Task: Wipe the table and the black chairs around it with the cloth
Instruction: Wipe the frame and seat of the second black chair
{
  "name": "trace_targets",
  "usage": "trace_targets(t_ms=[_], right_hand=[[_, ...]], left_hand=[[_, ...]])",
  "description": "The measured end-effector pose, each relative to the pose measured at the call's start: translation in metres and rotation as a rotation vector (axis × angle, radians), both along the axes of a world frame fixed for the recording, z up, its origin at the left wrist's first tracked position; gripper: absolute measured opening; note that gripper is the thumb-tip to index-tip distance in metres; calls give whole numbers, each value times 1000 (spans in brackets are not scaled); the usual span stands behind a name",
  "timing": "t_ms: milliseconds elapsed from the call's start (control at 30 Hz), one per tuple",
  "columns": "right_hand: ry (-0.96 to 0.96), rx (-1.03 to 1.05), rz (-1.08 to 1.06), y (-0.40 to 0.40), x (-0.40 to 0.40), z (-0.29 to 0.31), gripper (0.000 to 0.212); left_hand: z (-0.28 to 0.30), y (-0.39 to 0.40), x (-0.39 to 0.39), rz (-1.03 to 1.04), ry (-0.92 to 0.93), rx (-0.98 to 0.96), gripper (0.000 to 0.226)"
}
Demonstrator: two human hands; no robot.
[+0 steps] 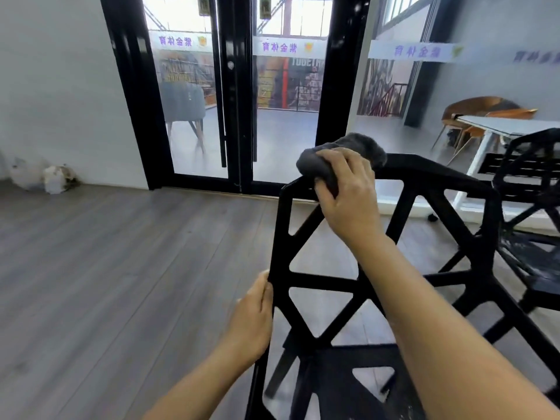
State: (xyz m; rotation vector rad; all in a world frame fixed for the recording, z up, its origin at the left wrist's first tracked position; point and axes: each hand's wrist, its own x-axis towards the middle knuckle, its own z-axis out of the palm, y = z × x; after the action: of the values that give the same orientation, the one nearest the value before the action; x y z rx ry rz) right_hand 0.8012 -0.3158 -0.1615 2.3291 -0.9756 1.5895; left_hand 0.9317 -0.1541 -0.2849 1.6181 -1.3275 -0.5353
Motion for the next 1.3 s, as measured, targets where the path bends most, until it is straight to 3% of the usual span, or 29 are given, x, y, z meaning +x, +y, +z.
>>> trace_targets(t_ms=[167,267,367,500,600,700,767,900,1000,1200,1300], right_hand=[[-5,-26,64,23,7,-32,41],[55,-30,94,49,14,-78,39],[77,2,118,56,14,-85,39],[272,-52,187,53,2,-79,40],[380,-16,238,67,-11,-109,42],[332,64,213,80,-14,-133,45],[303,0,131,70,-10,-126,44],[-52,78,-68,27,-8,-71,39],[-172,161,-34,30,0,-66,38],[128,41,137,73,9,-126,39],[39,-12,-24,45,3,-91,39]], left_hand=[[-4,6,-16,88,74,-92,30],[-4,7,-17,71,99,-111,31],[-4,8,-18,48,127,-121,31],[-6,7,-17,51,136,-108,34],[-4,6,-17,60,163,-86,33],[-2,8,-18,47,187,-77,34],[-1,9,-18,41,187,-86,34],[-3,9,-18,29,175,-95,35],[-5,7,-17,40,167,-96,35],[-6,5,-17,37,181,-107,35],[-4,6,-18,31,170,-102,35]])
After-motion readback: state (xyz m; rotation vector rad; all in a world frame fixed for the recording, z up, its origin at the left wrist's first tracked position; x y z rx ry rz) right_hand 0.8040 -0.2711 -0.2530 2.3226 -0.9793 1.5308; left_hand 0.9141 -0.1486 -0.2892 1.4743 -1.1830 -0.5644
